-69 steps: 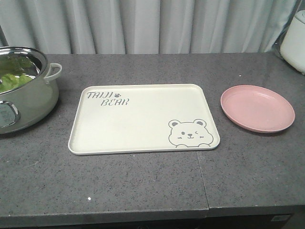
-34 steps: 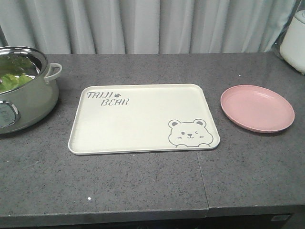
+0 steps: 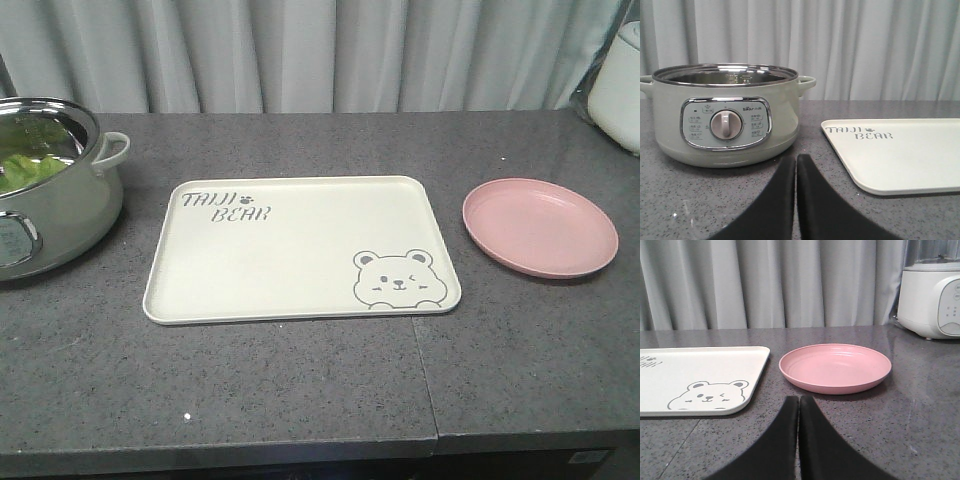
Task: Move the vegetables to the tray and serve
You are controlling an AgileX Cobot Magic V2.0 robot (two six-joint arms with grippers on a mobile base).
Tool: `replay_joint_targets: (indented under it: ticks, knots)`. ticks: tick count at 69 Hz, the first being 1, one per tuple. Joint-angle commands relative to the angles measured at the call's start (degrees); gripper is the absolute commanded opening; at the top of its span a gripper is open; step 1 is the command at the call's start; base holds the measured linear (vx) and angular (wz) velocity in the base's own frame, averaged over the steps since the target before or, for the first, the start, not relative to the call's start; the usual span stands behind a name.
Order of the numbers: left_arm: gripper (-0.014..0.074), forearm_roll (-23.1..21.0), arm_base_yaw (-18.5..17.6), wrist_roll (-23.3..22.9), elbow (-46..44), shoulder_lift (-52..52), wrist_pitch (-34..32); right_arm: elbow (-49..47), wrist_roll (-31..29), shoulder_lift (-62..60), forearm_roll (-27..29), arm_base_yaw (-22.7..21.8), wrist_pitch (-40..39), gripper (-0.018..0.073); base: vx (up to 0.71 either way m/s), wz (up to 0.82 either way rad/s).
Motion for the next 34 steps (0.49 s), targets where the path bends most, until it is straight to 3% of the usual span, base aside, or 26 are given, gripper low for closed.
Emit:
replay_joint_targets:
  ticks: [1, 34]
  knots:
    - [-0.0006, -0.5, 0.2, 0.0, 0.6, -0.8, -4.2, 0.4, -0.1, -0.1, -0.5, -0.3, -4.6, -0.0007, 0.00, 0.00]
    - [-0.0006, -0.5, 0.2, 0.0, 0.6, -0.8, -4.2, 0.4, -0.1, -0.1, -0.5, -0.3, -4.6, -0.0007, 0.00, 0.00]
